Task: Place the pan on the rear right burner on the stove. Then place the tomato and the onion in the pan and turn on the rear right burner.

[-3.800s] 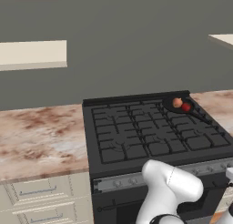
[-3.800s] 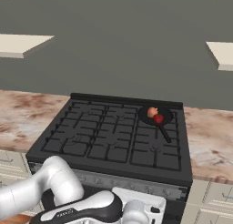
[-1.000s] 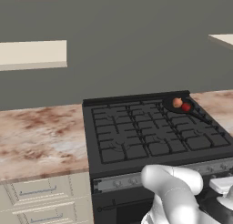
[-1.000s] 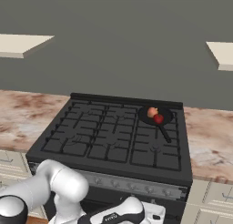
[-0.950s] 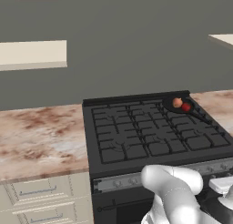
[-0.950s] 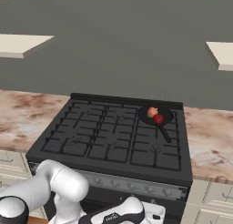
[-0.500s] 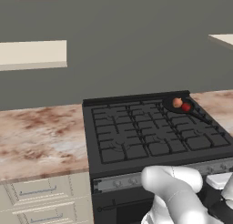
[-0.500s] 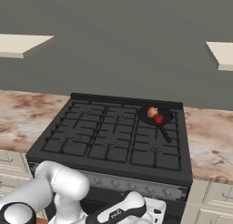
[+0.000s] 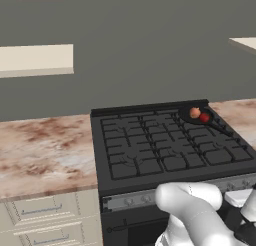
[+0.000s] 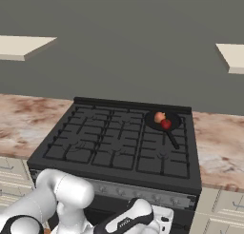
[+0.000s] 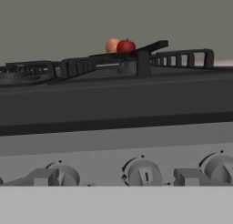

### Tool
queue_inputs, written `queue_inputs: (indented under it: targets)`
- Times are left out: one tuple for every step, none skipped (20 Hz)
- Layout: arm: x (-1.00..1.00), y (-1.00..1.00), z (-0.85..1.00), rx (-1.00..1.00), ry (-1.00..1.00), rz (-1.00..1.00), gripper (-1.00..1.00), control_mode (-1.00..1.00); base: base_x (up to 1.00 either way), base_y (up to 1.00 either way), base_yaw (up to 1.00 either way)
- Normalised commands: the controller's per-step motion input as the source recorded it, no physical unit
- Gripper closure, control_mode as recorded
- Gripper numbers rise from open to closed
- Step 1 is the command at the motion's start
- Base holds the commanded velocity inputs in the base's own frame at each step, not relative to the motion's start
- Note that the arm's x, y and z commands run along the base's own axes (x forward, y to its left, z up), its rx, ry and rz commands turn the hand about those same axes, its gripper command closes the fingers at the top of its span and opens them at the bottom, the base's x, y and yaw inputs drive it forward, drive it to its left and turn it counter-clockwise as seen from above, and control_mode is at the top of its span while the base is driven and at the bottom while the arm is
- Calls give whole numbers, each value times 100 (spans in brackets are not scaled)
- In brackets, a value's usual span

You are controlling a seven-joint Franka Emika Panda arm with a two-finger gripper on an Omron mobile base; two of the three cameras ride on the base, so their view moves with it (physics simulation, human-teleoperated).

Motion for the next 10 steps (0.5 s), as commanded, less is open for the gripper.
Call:
queue_inputs:
  targets:
    - [0, 0, -14, 0, 0, 0, -100, -100, 0, 0, 0]
    - [1, 0, -9, 0, 0, 0, -100, -100, 0, 0, 0]
    - [4, 0, -6, 0, 0, 0, -100, -100, 0, 0, 0]
    - [7, 0, -3, 0, 0, 0, -100, -100, 0, 0, 0]
    - [11, 0, -2, 0, 0, 0, -100, -100, 0, 0, 0]
    - [13, 0, 0, 0, 0, 0, -100, -100, 0, 0, 0]
    - [16, 0, 0, 0, 0, 0, -100, -100, 0, 0, 0]
    - [18, -11, 0, 0, 3, 0, -100, -100, 0, 0, 0]
    - [15, -14, 0, 0, 2, 0, -100, -100, 0, 0, 0]
    - [14, -14, 0, 0, 1, 0, -100, -100, 0, 0, 0]
